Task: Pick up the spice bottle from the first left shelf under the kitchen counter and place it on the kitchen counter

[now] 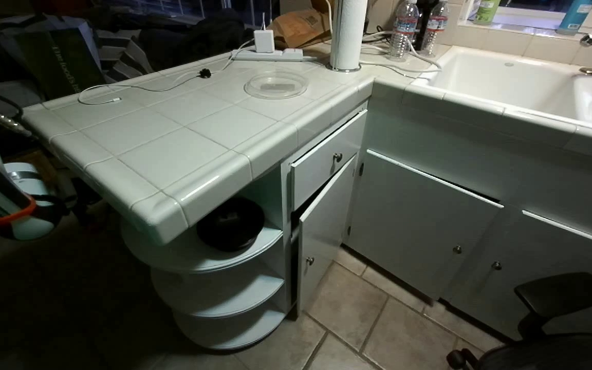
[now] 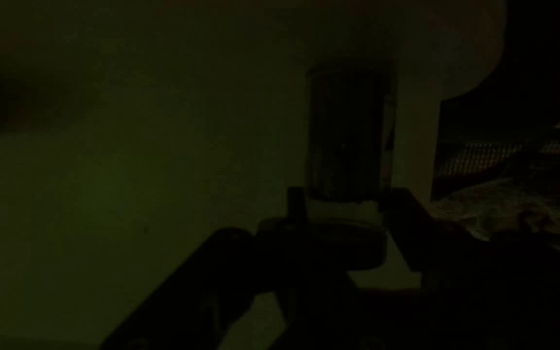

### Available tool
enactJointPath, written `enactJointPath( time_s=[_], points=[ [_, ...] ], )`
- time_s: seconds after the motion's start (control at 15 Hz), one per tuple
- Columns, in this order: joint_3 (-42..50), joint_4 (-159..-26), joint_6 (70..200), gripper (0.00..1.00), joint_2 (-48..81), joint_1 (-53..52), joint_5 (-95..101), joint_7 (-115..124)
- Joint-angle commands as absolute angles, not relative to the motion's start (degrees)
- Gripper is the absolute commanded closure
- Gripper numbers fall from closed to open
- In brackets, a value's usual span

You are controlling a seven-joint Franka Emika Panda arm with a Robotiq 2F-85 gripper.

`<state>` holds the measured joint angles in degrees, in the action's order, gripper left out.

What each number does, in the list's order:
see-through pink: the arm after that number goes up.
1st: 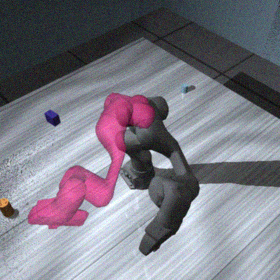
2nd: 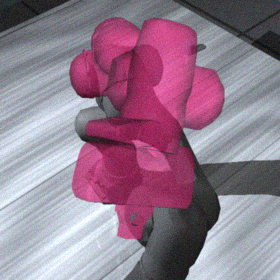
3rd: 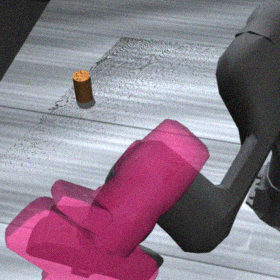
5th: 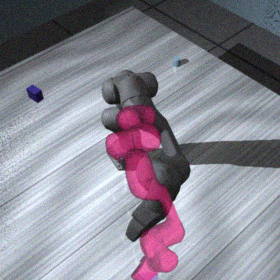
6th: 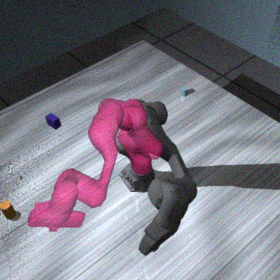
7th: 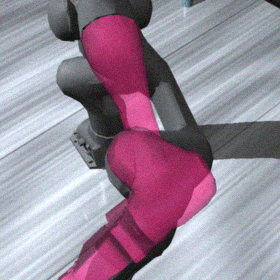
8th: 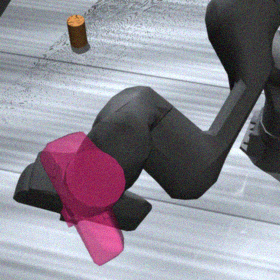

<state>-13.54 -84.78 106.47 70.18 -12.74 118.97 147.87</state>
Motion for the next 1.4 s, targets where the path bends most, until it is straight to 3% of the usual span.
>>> enactJointPath(
  time_s=[0.0, 1.33],
  points=[
    [-14.1, -86.5, 107.2, 0.78, 69.6, -13.6, 115.4, 148.1],
    [-14.0, -94.5, 102.8, 0.78, 66.3, -16.8, 102.8, 148.2]
  ],
)
